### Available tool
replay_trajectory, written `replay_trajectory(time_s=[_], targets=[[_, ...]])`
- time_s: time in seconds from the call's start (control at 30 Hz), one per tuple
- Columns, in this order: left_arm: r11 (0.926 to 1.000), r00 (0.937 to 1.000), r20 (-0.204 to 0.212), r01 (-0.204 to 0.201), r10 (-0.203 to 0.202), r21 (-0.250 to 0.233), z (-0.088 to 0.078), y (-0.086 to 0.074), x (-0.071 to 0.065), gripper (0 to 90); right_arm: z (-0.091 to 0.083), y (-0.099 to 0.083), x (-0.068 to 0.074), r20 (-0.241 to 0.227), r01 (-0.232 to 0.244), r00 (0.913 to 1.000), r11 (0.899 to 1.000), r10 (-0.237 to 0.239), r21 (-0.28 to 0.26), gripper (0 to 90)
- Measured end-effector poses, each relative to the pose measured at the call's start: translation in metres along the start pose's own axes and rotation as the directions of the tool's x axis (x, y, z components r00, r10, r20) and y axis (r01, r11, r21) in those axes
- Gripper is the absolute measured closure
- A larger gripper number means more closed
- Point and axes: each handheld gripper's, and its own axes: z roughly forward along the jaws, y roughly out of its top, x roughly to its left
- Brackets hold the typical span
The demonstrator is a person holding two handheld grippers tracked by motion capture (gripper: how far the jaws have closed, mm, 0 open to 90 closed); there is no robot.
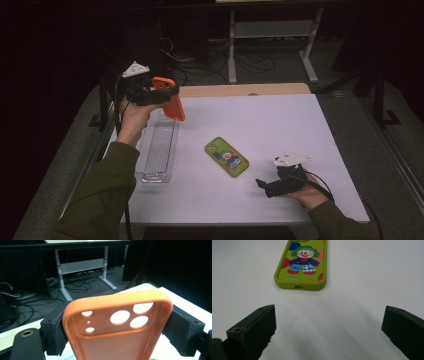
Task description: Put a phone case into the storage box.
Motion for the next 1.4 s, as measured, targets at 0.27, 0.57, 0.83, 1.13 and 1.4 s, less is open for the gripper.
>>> replay_trajectory(time_s=[0.27, 0.57, 0.83, 1.13, 1.4], targets=[[0.9997, 0.9879, -0.155, 0.008, -0.004, 0.024, 0.013, -0.005, 0.011, 16.5, -0.001, 0.0, -0.001, 0.004, 0.007, 1.0, 1.0, -0.007, -0.005, 0.0], [0.9984, 0.9608, -0.276, 0.037, -0.024, 0.043, 0.027, -0.012, 0.02, 16.4, -0.002, 0.0, -0.001, 0.004, 0.005, 1.0, 1.0, -0.005, -0.005, 0.0], [0.995, 0.94, -0.341, 0.034, 0.0, 0.094, 0.047, -0.024, 0.025, 16.3, -0.002, 0.0, -0.002, 0.015, 0.009, 0.9999, 1.0, -0.009, -0.011, 0.0], [0.9904, 0.9273, -0.374, 0.069, -0.02, 0.119, 0.058, -0.041, 0.034, 16.3, -0.004, 0.001, -0.002, 0.012, -0.003, 0.9999, 1.0, 0.003, -0.02, 0.0], [0.9862, 0.9286, -0.369, 0.097, -0.041, 0.134, 0.065, -0.051, 0.039, 16.2, -0.003, 0.001, -0.002, 0.013, -0.003, 0.9999, 1.0, 0.003, -0.018, 0.0]])
